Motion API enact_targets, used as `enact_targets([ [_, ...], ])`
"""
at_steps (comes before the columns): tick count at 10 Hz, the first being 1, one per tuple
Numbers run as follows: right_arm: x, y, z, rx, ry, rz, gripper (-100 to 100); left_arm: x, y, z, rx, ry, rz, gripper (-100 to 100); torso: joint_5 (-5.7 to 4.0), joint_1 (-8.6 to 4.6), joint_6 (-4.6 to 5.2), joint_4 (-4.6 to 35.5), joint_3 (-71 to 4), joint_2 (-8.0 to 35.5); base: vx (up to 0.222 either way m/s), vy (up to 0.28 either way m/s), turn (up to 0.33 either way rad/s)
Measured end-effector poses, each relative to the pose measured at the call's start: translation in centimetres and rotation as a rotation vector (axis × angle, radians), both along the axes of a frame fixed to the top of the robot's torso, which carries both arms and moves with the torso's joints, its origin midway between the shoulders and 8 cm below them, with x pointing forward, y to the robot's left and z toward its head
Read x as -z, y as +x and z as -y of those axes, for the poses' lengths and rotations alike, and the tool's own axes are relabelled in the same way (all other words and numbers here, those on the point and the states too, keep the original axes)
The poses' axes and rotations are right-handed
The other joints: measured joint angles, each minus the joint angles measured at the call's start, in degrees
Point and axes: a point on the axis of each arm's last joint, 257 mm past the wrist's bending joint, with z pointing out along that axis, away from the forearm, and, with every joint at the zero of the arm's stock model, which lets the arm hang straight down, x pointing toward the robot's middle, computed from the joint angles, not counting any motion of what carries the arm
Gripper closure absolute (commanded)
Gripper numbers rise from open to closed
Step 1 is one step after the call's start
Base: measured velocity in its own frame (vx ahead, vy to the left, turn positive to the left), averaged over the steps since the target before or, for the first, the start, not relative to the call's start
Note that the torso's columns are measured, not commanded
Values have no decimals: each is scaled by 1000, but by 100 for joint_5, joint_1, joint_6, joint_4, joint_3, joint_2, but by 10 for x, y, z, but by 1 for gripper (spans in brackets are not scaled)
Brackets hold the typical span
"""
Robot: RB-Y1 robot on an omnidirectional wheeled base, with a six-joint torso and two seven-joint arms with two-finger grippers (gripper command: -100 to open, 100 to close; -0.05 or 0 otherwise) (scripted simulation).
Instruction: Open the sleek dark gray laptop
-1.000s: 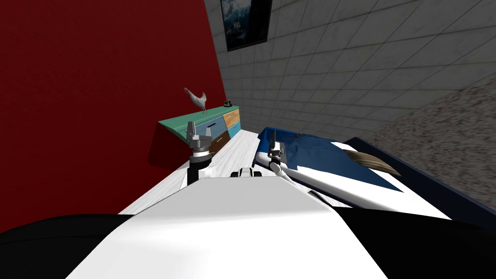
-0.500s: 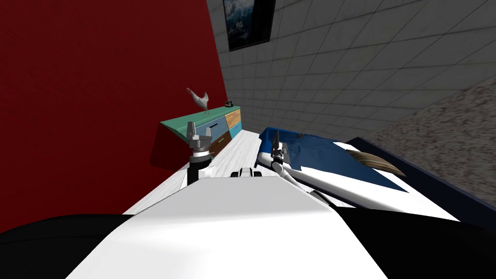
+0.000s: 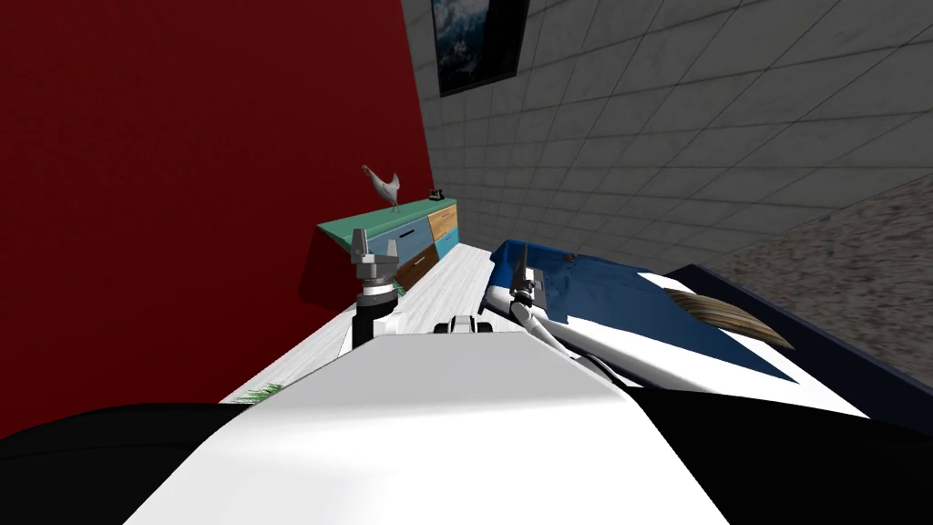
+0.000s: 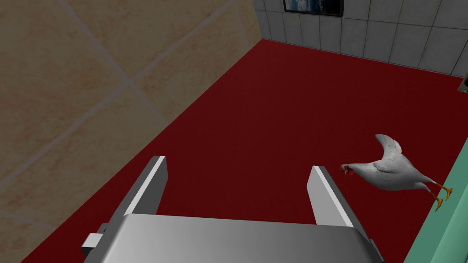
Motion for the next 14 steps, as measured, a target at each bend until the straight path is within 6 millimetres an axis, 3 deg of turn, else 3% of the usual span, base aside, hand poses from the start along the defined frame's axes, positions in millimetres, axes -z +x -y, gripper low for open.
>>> enact_targets([
  [7, -9, 11, 27, 105, 96, 95, 100, 0, 0, 0, 0, 0, 0, 0, 4, 21, 4, -7, -11, -17, -104, -98, 154],
  [14, 7, 12, 36, 196, 226, 153, 100, 0, 0, 0, 0, 0, 0, 0, 3, 20, -2, -7, -10, -14, -107, -73, 144],
])
